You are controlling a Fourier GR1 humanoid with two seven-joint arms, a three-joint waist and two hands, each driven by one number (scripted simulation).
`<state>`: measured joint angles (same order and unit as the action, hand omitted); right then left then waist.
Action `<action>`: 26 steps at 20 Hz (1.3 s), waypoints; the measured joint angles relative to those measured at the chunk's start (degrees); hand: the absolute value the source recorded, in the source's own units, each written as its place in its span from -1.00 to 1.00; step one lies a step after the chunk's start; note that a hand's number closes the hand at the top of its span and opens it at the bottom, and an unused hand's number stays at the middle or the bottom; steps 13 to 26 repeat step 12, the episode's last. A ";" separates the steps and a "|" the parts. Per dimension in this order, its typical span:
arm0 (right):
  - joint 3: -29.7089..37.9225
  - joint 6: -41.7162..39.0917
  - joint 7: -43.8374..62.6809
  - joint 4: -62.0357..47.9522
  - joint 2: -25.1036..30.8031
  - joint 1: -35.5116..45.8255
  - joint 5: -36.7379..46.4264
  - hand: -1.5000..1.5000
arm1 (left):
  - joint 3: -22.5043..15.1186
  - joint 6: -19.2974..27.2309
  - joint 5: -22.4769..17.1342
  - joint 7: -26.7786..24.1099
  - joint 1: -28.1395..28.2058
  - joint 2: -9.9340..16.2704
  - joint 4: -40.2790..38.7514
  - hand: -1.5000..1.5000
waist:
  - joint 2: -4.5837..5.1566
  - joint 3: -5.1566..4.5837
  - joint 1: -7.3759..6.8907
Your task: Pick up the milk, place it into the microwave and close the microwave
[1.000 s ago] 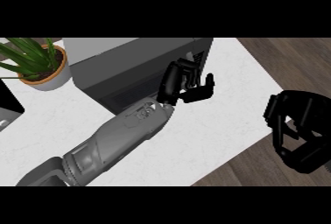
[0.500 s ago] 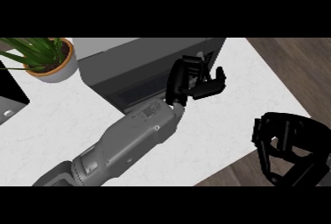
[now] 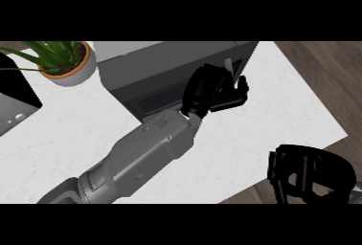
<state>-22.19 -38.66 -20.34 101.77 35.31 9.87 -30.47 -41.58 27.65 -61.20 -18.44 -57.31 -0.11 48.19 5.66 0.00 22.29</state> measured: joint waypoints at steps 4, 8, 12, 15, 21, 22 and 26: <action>-0.99 1.39 -0.07 2.37 -0.85 -2.35 0.54 1.00 | -0.68 -4.49 -1.82 -0.60 0.69 0.02 -0.61 1.00 | -0.41 -0.01 -1.26; -2.27 3.07 0.11 4.77 -1.76 -4.83 1.47 1.00 | -1.29 -8.40 -3.02 -1.48 1.37 0.04 -1.43 1.00 | -0.72 -0.03 -2.26; -3.47 4.92 0.38 7.44 -2.73 -6.83 2.66 1.00 | -1.88 -11.84 -3.99 -2.41 1.92 0.04 -2.35 1.00 | -0.99 -0.08 -3.09; -3.47 4.92 0.38 7.44 -2.73 -6.83 2.66 1.00 | -1.88 -11.84 -3.99 -2.41 1.92 0.04 -2.35 1.00 | -0.99 -0.08 -3.09; -3.47 4.92 0.38 7.44 -2.73 -6.83 2.66 1.00 | -1.88 -11.84 -3.99 -2.41 1.92 0.04 -2.35 1.00 | -0.99 -0.08 -3.09; -3.47 4.92 0.38 7.44 -2.73 -6.83 2.66 1.00 | -1.88 -11.84 -3.99 -2.41 1.92 0.04 -2.35 1.00 | -0.99 -0.08 -3.09; -3.47 4.92 0.38 7.44 -2.73 -6.83 2.66 1.00 | -1.88 -11.84 -3.99 -2.41 1.92 0.04 -2.35 1.00 | -0.99 -0.08 -3.09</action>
